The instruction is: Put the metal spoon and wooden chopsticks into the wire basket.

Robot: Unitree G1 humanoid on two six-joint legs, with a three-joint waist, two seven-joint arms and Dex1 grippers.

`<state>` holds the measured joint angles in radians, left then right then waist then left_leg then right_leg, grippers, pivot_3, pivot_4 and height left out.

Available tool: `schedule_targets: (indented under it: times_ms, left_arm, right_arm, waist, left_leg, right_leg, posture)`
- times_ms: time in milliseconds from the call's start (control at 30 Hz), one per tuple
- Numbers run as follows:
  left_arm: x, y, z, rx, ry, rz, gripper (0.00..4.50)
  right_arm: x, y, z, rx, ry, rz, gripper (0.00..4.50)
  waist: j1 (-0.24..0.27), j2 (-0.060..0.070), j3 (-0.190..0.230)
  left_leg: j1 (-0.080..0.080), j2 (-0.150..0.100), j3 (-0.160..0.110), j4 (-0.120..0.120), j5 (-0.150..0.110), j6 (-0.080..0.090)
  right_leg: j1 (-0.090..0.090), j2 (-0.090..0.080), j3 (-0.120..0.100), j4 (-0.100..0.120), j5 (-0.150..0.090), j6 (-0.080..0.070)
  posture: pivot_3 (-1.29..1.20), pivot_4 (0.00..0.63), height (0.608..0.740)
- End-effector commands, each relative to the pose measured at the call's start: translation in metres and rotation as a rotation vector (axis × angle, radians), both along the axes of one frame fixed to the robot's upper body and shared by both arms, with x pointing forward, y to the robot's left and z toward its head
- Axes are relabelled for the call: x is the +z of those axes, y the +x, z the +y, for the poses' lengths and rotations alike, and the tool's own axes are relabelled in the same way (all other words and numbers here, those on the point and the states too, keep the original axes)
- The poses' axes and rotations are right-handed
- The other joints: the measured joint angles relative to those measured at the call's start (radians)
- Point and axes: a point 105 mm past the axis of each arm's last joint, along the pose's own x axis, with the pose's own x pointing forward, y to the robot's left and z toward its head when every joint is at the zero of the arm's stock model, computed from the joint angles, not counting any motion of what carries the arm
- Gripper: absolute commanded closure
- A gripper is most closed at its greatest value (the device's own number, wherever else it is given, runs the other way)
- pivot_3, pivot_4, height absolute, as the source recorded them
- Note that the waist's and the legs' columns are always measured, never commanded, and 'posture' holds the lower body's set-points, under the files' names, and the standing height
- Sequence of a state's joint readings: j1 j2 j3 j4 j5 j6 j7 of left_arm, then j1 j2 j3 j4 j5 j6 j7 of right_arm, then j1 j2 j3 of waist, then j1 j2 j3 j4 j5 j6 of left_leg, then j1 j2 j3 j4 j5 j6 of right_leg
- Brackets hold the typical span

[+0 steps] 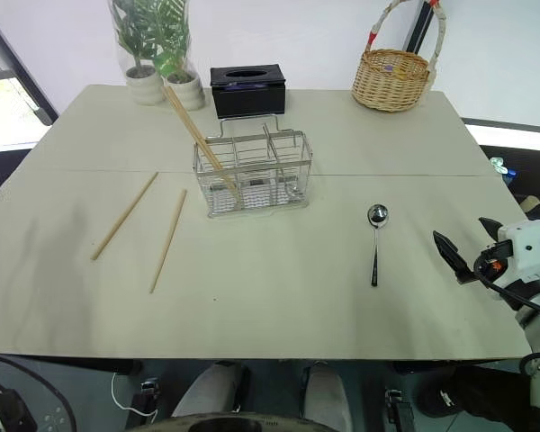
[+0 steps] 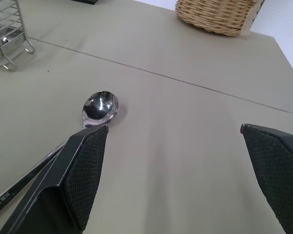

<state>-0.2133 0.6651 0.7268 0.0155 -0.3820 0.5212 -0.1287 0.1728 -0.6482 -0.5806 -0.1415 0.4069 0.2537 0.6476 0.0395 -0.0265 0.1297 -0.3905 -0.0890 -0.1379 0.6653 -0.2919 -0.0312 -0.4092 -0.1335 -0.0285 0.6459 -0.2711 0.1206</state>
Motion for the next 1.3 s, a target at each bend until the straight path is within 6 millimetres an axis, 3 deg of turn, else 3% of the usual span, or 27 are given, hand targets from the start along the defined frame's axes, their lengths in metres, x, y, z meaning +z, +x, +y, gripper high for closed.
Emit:
schedule_targets:
  times_ms: [33, 500, 667, 800, 967, 1167, 1300]
  left_arm:
    - [0.020, 0.002, -0.005, -0.021, 0.063, -0.036, 0.07]
    - [0.028, 0.008, -0.010, -0.055, 0.055, -0.047, 0.07]
    - [0.040, 0.011, -0.016, -0.087, 0.054, -0.085, 0.07]
    - [0.063, 0.024, -0.055, -0.342, 0.022, -0.128, 0.07]
    - [0.080, 0.024, -0.134, -0.796, 0.053, -0.083, 0.07]
    - [0.060, -0.008, -0.223, -1.339, 0.172, 0.124, 0.07]
    - [0.049, -0.020, -0.245, -1.492, 0.211, 0.200, 0.07]
  right_arm:
    - [0.011, 0.001, 0.002, 0.000, -0.011, -0.048, 0.00]
    - [0.017, 0.004, -0.001, -0.011, -0.024, -0.062, 0.00]
    - [0.030, 0.012, -0.004, -0.016, -0.053, -0.082, 0.00]
    - [0.053, 0.025, -0.003, -0.029, -0.102, -0.095, 0.00]
    - [0.059, 0.039, 0.007, -0.054, -0.158, -0.033, 0.00]
    - [0.038, 0.050, 0.045, -0.075, -0.062, 0.126, 0.00]
    - [0.017, 0.052, 0.070, -0.104, 0.041, 0.235, 0.00]
  waist:
    - [0.000, 0.000, 0.000]
    - [0.000, 0.000, 0.000]
    - [-0.001, 0.000, 0.000]
    - [0.000, 0.000, 0.000]
    - [0.000, 0.000, 0.000]
    - [-0.007, 0.001, 0.001]
    - [-0.004, 0.002, 0.002]
  left_leg:
    - [0.000, 0.000, 0.000, 0.000, 0.000, 0.000]
    - [0.000, 0.000, 0.000, 0.000, 0.000, 0.000]
    - [0.000, 0.000, 0.000, 0.000, 0.000, 0.000]
    - [-0.001, 0.000, 0.000, 0.001, 0.000, 0.000]
    - [-0.001, 0.000, 0.000, 0.001, 0.001, 0.001]
    - [-0.002, 0.000, 0.000, -0.001, 0.001, 0.003]
    - [-0.002, 0.001, 0.000, -0.002, 0.001, 0.004]
  right_leg:
    - [0.000, 0.000, 0.000, 0.000, 0.000, 0.000]
    - [0.000, 0.000, 0.000, 0.000, 0.000, 0.000]
    - [0.000, 0.000, 0.000, 0.000, 0.000, 0.000]
    - [0.000, 0.000, 0.000, 0.000, 0.000, 0.000]
    - [0.000, 0.000, -0.001, 0.000, 0.000, 0.000]
    - [-0.002, 0.000, 0.000, 0.000, -0.001, -0.003]
    - [-0.002, 0.000, 0.000, 0.000, -0.003, -0.006]
  posture:
    - [0.00, 0.150, 0.650]
    - [0.00, 0.150, 0.650]
    - [0.00, 0.150, 0.650]
    - [0.00, 0.150, 0.650]
    - [0.00, 0.150, 0.650]
    - [0.00, 0.150, 0.650]
    - [0.00, 0.150, 0.650]
